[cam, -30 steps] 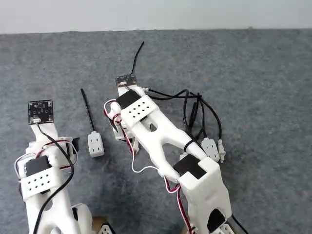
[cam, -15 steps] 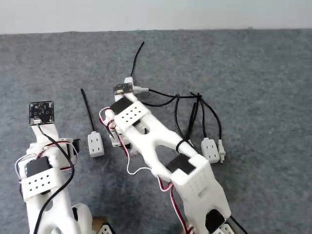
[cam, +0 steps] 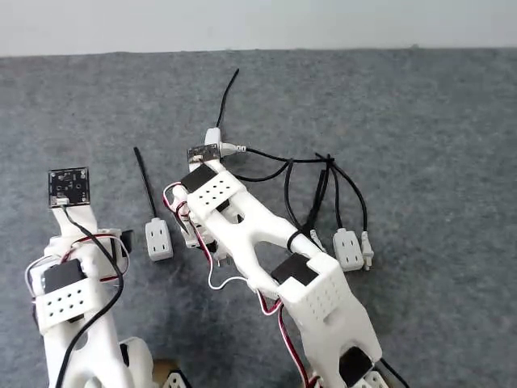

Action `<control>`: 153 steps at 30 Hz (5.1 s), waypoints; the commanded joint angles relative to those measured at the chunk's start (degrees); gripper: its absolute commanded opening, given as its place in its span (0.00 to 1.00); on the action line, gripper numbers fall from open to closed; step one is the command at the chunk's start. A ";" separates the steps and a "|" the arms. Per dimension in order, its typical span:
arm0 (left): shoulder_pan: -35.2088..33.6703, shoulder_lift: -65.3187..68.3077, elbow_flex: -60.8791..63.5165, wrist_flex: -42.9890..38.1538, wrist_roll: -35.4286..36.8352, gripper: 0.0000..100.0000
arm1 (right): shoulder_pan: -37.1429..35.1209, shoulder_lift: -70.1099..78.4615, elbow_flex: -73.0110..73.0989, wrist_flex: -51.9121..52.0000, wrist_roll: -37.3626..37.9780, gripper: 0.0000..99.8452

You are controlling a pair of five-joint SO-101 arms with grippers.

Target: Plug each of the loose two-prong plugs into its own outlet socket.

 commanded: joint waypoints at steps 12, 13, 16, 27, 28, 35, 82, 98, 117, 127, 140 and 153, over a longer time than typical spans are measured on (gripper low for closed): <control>0.35 -1.32 -0.31 -1.41 0.18 0.28 | 0.31 2.68 -1.85 2.42 -0.26 0.11; 0.35 -1.32 -0.31 -1.41 0.18 0.28 | 0.31 2.68 -1.76 2.42 -0.09 0.09; 0.35 -1.32 -0.31 -1.49 0.09 0.28 | 0.31 2.68 -1.76 2.07 5.63 0.05; 0.35 -1.32 -0.31 -1.49 0.09 0.28 | 2.95 2.07 -2.02 6.90 14.33 0.01; 0.35 -1.32 -0.31 -1.49 0.09 0.28 | 3.38 2.07 -2.29 7.08 15.38 0.01; 2.11 -1.32 -0.22 -1.49 0.18 0.28 | 5.76 -3.47 -19.78 18.77 24.18 0.01; 54.33 -34.11 -33.54 9.32 -1.93 0.27 | 6.99 -52.53 -51.34 19.30 45.27 0.01; 54.68 -38.24 -26.95 6.42 -4.31 0.27 | 6.90 -65.10 -30.68 19.03 45.45 0.01; 66.55 -42.64 -24.04 9.23 -4.66 0.27 | -0.31 -65.19 -29.45 19.03 45.10 0.01; 74.55 -48.26 -23.08 12.40 -5.19 0.27 | -0.57 -64.57 -29.36 19.03 45.10 0.01; 76.40 -48.70 -23.08 13.36 -7.82 0.27 | -9.54 -71.43 -12.31 16.84 45.54 0.01; 83.78 -48.70 -18.59 13.19 -6.86 0.27 | -11.21 -72.57 -11.16 16.84 47.91 0.01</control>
